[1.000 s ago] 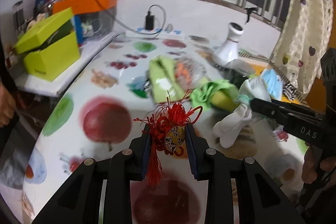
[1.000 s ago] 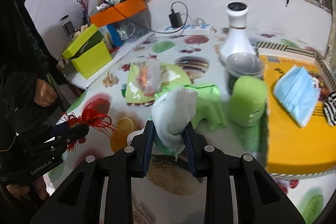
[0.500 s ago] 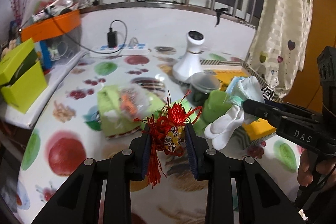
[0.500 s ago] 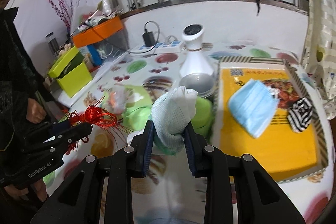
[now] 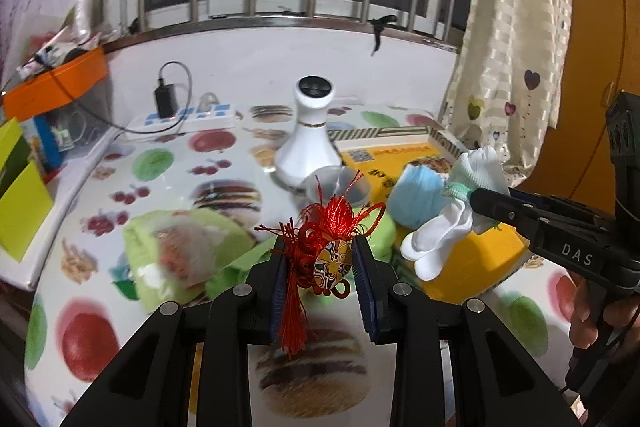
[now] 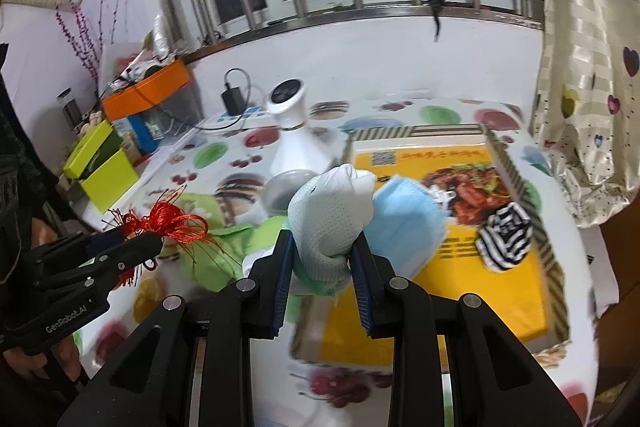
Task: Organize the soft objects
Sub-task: 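Carry the ornament and glove over the yellow box with both grippers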
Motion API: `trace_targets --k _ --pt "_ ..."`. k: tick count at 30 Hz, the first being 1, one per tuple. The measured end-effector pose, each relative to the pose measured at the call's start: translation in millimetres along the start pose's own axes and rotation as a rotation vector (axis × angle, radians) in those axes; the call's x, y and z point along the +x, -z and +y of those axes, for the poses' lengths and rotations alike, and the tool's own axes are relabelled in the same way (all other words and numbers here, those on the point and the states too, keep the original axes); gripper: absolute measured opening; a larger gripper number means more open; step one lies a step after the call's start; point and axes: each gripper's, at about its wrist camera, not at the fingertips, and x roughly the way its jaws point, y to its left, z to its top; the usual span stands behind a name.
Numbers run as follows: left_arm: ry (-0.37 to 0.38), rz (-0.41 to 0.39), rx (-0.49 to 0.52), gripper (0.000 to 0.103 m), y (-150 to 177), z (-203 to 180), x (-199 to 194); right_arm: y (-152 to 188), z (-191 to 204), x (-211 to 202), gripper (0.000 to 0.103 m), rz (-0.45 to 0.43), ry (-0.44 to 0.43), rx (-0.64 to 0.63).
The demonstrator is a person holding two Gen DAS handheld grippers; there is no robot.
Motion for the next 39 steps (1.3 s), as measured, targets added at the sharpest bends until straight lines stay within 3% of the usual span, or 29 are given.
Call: trace_targets --k 10,20,39 --pt "0.102 0.024 0.022 0.029 -22.3 -30.9 30.4 -8.5 -42.9 -6.3 0.029 -0.01 0.067 0.042" --pt "0.151 0.049 0.041 0.029 -44.5 -54.6 64.9 -10.3 -78.7 -6.5 0.029 0.014 0.132 0.063" --pt "0.151 0.121 0.066 0.029 -75.2 -84.1 138.9 12.9 -118.1 12.2 0.029 0.14 0.178 0.068"
